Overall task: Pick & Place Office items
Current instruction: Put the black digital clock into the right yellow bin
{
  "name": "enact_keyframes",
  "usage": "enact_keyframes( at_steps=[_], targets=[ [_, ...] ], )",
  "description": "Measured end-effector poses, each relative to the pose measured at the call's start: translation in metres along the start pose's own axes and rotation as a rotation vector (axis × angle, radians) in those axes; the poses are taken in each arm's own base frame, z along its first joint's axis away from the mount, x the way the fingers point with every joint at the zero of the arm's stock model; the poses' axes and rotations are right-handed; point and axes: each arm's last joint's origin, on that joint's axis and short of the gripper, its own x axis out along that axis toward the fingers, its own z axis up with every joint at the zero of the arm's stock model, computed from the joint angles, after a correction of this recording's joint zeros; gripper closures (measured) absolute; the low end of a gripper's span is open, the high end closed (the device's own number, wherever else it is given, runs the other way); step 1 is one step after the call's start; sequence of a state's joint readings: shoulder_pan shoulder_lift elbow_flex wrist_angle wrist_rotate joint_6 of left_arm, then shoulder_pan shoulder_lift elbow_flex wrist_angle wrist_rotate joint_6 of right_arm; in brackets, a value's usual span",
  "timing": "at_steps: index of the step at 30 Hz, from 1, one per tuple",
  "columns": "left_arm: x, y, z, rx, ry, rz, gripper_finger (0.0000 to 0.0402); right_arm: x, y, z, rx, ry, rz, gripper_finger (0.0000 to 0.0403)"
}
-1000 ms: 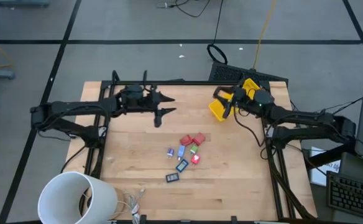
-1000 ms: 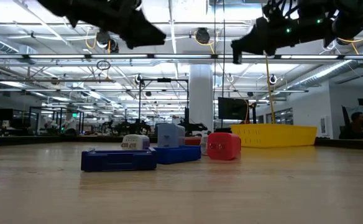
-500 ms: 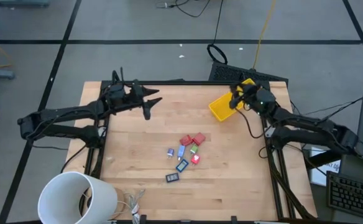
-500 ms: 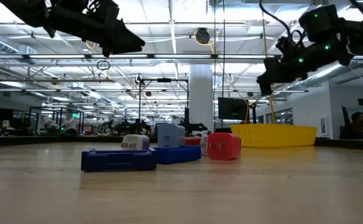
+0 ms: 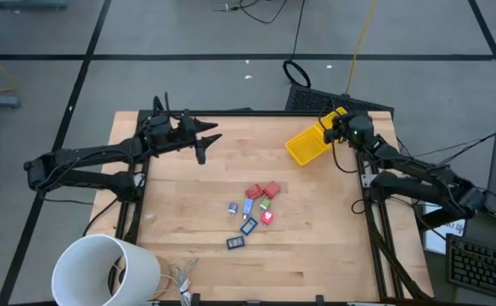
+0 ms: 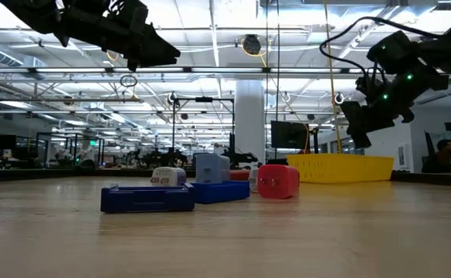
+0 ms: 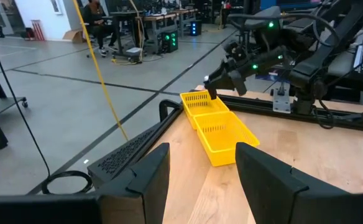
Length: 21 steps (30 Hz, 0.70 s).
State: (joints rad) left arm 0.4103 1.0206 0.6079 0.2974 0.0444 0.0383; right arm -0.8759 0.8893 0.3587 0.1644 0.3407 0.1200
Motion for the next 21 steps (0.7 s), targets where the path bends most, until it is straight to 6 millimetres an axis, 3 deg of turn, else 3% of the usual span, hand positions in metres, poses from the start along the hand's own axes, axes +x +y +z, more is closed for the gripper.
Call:
enact_keyframes(
  at_steps=[5, 21],
  targets=[
    [0.0, 0.0, 0.0, 0.001, 0.0, 0.0, 0.0217, 0.007, -0.003, -0.013, 0.01, 0.033, 0.003, 0.0246],
    [0.0, 0.0, 0.0, 0.001, 0.001, -0.002, 0.0217, 0.019, -0.004, -0.021, -0.004, 0.022, -0.012, 0.0233]
  ],
)
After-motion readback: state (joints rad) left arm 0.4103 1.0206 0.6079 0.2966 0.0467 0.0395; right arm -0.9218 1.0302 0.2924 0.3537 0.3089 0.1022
